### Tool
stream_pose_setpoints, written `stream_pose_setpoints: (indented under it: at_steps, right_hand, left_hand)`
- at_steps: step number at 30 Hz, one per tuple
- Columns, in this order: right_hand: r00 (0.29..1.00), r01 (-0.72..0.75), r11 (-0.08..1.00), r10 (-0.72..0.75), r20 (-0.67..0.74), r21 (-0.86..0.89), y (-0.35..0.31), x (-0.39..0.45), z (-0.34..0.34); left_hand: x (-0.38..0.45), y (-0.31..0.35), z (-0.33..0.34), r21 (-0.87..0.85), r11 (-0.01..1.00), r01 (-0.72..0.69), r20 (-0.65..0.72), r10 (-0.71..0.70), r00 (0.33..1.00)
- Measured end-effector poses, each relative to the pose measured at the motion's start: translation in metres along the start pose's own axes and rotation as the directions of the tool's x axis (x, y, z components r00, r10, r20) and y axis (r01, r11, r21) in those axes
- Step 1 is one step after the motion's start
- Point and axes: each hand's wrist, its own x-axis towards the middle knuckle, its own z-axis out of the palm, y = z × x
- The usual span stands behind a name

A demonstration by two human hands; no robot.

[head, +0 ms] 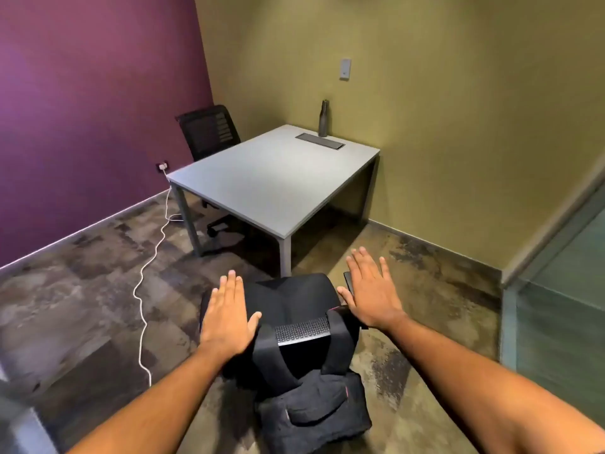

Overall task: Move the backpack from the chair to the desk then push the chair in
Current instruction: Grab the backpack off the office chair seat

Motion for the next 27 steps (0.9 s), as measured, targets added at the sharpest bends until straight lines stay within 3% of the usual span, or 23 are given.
stream_pose_setpoints:
  at_steps: [4, 11, 20, 27]
  right_hand:
    - [0.997, -0.022, 0.999, 0.024, 0.072, -0.025, 0.003, -0.013, 0.029]
    - [0.980, -0.101, 0.986, 0.076, 0.183, 0.132, 0.000, -0.023, 0.070]
    - [0.974, -0.176, 0.962, 0.140, 0.176, 0.207, -0.003, -0.028, 0.099]
    - [0.924, -0.288, 0.941, 0.225, 0.310, 0.177, -0.010, -0.013, 0.095]
  left_hand:
    - [-0.009, 0.004, 0.027, -0.044, 0.998, 0.042, 0.097, -0.038, 0.995]
    - [-0.005, 0.017, 0.055, -0.172, 0.977, 0.127, 0.219, -0.087, 0.972]
    - [-0.009, 0.023, 0.072, -0.111, 0.988, 0.103, 0.131, -0.088, 0.987]
    - [-0.015, 0.021, 0.077, -0.158, 0.980, 0.117, 0.132, -0.096, 0.987]
